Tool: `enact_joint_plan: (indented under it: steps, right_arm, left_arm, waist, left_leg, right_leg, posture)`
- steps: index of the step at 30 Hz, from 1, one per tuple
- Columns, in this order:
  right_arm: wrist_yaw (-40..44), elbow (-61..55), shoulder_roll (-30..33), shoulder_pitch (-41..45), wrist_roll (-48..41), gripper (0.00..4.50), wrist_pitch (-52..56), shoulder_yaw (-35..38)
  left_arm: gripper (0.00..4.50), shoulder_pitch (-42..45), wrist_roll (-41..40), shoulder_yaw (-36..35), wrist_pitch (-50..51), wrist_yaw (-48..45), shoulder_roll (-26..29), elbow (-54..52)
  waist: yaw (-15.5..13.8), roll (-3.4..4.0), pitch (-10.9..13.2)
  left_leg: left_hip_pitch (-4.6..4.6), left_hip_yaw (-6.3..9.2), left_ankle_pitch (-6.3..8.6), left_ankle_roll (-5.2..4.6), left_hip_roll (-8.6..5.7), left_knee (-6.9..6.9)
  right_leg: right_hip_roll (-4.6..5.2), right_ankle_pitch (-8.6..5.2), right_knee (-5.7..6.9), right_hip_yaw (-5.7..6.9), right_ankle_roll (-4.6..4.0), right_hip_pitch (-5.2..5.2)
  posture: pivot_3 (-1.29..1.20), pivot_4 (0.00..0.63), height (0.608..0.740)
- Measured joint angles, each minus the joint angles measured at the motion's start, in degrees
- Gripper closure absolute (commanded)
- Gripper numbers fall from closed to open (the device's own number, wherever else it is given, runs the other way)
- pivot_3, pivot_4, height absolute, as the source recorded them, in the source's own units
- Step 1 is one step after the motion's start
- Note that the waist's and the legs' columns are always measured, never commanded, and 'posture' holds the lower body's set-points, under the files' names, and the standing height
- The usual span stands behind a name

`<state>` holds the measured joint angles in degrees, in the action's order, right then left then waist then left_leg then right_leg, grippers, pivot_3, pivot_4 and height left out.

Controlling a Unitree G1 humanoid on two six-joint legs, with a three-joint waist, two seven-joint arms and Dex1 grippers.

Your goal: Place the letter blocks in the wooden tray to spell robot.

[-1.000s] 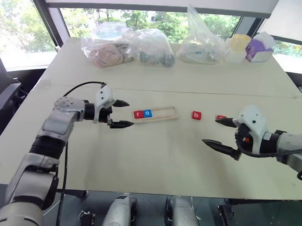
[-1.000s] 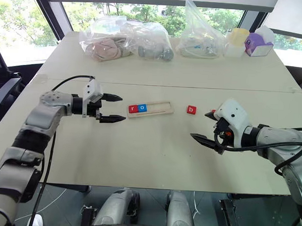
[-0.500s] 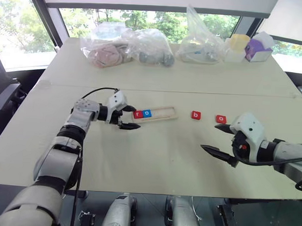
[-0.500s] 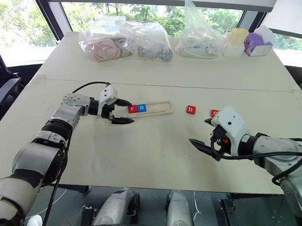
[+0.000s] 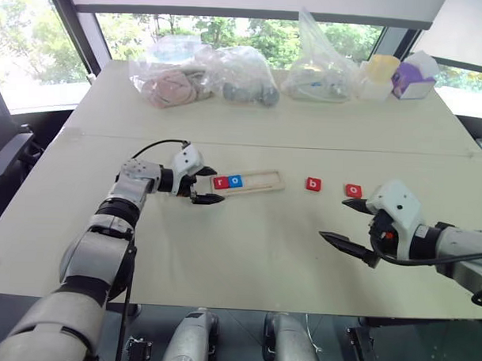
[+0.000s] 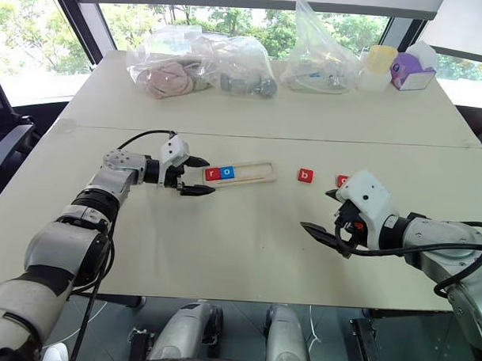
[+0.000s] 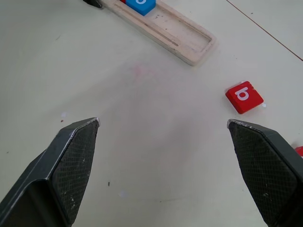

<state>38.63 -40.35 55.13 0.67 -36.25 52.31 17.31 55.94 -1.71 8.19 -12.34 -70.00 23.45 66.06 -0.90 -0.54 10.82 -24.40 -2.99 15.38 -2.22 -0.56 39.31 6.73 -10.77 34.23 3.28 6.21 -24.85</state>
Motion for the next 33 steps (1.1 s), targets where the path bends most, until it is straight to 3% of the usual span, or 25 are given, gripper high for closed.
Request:
enact_joint_plan:
  steps: [14, 19, 27, 33]
  right_arm:
    - [-0.1, -0.1, 0.0, -0.5, 0.0, 0.04, 0.2, 0.0]
    - [-0.5, -0.1, 0.0, -0.5, 0.1, 0.00, 0.2, 0.0]
    - [-0.6, -0.1, 0.1, -0.1, 0.1, 0.00, 0.2, 0.0]
    - [-0.5, -0.1, 0.3, 0.2, 0.2, 0.00, 0.2, 0.0]
  left_arm:
    - [0.00, 0.9, 2.2, -0.2, -0.9, 1.4, -1.9, 1.8]
    - [1.32, 0.9, 2.6, -0.2, -1.2, 1.5, -2.1, 1.8]
    - [1.32, 0.9, 2.9, -0.1, -1.7, 1.2, -2.1, 1.9]
    - [1.32, -1.5, 2.7, 0.1, -2.3, -4.6, -1.9, -2.1]
  waist:
    - [-0.9, 0.00, 0.0]
    - [-1.3, -0.01, 0.0]
    - [-1.3, -0.01, 0.0]
    - [-1.4, 0.00, 0.0]
  left_leg:
    - [0.01, 0.01, 0.00, -0.01, 0.00, 0.11]
    - [0.01, 0.00, 0.01, -0.01, 0.00, 0.13]
    - [0.02, 0.00, 0.01, -0.01, 0.00, 0.16]
    - [0.01, 0.01, 0.02, -0.03, 0.00, 0.18]
  right_leg:
    - [0.00, 0.01, 0.01, 0.00, 0.01, 0.06]
    - [0.00, 0.01, 0.01, 0.00, 0.00, 0.06]
    - [0.00, 0.01, 0.02, 0.00, 0.01, 0.08]
    - [0.01, 0.01, 0.01, 0.00, 0.00, 0.09]
  posture:
    - [0.00, 0.150, 0.740]
    - [0.00, 0.150, 0.740]
    - [0.00, 0.150, 0.740]
    - [0.00, 0.150, 0.740]
